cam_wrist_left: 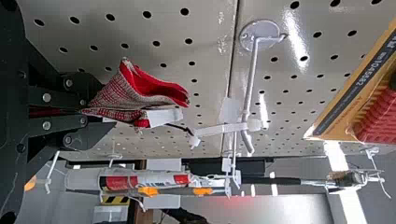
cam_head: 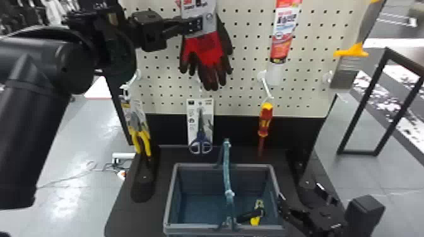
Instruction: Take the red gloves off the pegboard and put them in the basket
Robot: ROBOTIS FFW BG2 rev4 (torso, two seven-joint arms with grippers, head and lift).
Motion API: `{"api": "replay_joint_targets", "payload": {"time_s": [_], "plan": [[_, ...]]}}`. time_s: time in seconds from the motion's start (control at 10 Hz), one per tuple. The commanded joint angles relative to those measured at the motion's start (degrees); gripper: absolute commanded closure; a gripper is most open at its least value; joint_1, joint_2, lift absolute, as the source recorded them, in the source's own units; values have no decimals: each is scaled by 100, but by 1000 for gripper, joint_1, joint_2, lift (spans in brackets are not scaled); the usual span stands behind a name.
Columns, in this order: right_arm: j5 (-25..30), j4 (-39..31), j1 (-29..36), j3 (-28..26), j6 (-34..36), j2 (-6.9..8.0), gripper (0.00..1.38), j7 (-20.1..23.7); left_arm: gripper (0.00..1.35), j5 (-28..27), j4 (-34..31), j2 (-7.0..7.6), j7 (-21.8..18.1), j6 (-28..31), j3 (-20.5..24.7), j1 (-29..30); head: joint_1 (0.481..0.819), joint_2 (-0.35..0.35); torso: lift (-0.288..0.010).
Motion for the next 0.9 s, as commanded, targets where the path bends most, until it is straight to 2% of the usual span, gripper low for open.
{"api": "replay_joint_targets", "payload": {"time_s": [0.0, 0.4, 0.6, 0.8], "plan": [[-8, 0, 5, 0, 0, 0, 117, -6, 1133, -59, -99, 26, 9, 19, 15, 11, 549, 0, -100], [-25, 9, 14, 0, 18, 0, 117, -6, 1133, -200, -679, 35, 97, 239, 147, 178, 549, 0, -100], [-34, 9, 14, 0, 44, 0, 117, -6, 1133, -59, -1075, 17, 185, 388, 261, 415, 549, 0, -100], [-61, 18, 14, 0, 70, 0, 117, -6, 1133, -85, -1734, -36, 448, 652, 586, 846, 549, 0, -100]]}}
